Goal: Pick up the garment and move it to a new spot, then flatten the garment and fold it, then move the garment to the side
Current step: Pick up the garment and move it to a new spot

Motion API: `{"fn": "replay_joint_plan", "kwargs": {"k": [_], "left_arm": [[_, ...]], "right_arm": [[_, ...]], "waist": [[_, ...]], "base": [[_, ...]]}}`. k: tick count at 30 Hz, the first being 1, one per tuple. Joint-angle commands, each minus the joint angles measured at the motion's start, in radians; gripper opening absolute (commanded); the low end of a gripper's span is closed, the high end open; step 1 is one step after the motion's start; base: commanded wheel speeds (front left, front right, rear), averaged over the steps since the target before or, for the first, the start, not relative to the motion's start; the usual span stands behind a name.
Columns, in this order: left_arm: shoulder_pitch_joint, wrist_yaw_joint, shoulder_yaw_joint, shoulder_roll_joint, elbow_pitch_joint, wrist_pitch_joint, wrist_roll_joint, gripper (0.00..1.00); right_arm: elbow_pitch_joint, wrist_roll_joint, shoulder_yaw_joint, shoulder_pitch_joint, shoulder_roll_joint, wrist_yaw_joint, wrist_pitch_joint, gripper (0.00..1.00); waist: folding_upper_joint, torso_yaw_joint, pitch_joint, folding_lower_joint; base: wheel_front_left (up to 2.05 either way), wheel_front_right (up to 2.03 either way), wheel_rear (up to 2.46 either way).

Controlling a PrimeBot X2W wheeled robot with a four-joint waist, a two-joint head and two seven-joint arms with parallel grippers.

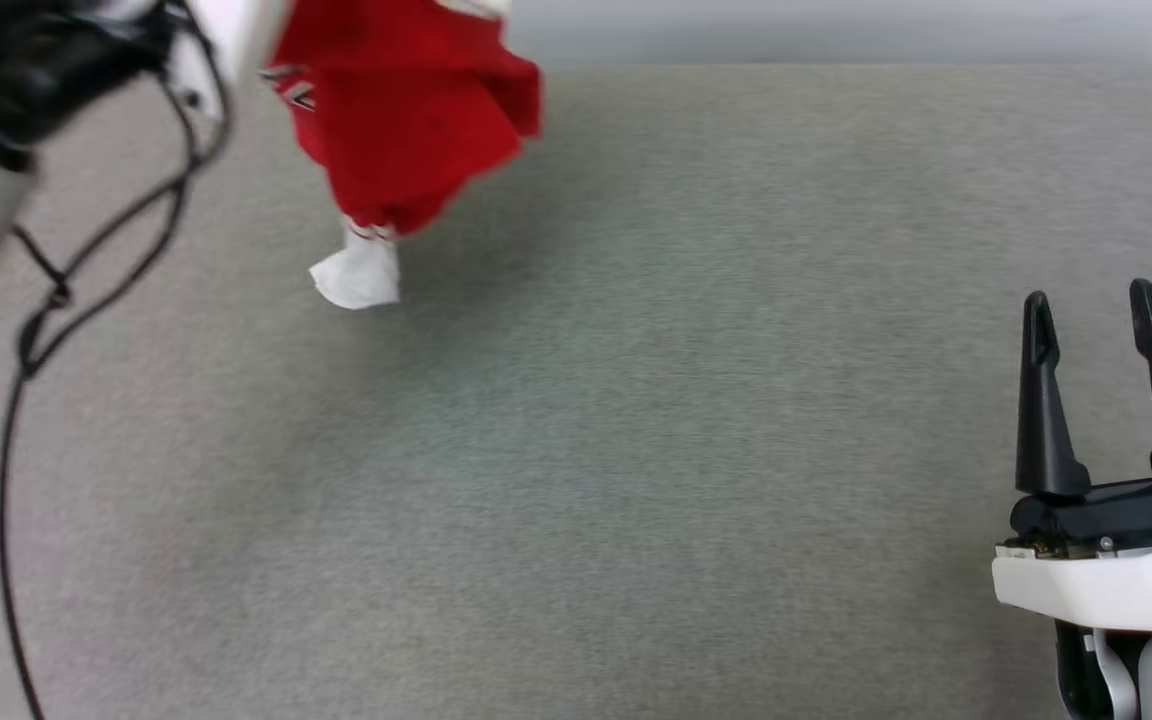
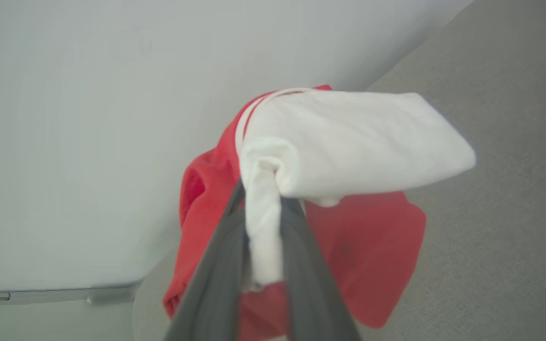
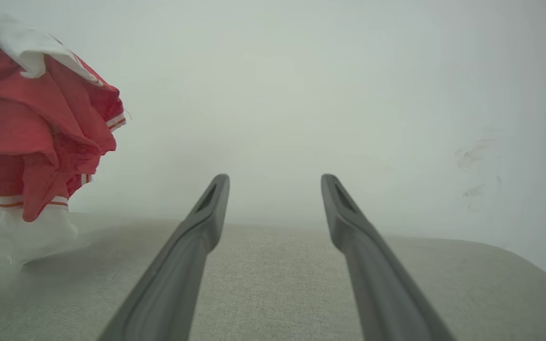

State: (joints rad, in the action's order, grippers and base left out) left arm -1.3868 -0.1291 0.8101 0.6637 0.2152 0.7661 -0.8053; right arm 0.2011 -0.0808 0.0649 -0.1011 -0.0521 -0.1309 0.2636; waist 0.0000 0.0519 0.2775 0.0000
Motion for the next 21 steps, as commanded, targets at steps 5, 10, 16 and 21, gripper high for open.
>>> {"fn": "replay_joint_plan", "kwargs": {"k": [5, 10, 16, 21], "left_arm": [[-0.005, 0.000, 0.106, -0.044, -0.043, -0.025, -0.027, 0.00], [0.017, 0.000, 0.192, -0.075, -0.093, -0.049, -0.058, 0.00], [0.087, 0.000, 0.300, -0.097, -0.073, -0.086, -0.065, 0.00], [0.177, 0.000, 0.391, -0.117, -0.009, -0.129, -0.088, 0.00]], "right_arm": [[-0.006, -0.017, 0.007, 0.020, 0.003, 0.000, 0.002, 1.00], [-0.011, -0.018, 0.014, 0.031, 0.003, 0.000, 0.002, 1.00], [-0.017, -0.023, 0.009, 0.028, 0.003, 0.000, 0.002, 1.00], [-0.024, -0.025, 0.001, 0.020, 0.003, 0.000, 0.002, 1.00]], "waist": [[0.0000, -0.090, -0.024, 0.0000], [0.0000, -0.140, -0.022, 0.0000], [0.0000, -0.175, -0.001, 0.0000], [0.0000, -0.191, 0.022, 0.0000]], "base": [[0.00, 0.00, 0.00], [0.00, 0.00, 0.00], [0.00, 0.00, 0.00], [0.00, 0.00, 0.00]]}}
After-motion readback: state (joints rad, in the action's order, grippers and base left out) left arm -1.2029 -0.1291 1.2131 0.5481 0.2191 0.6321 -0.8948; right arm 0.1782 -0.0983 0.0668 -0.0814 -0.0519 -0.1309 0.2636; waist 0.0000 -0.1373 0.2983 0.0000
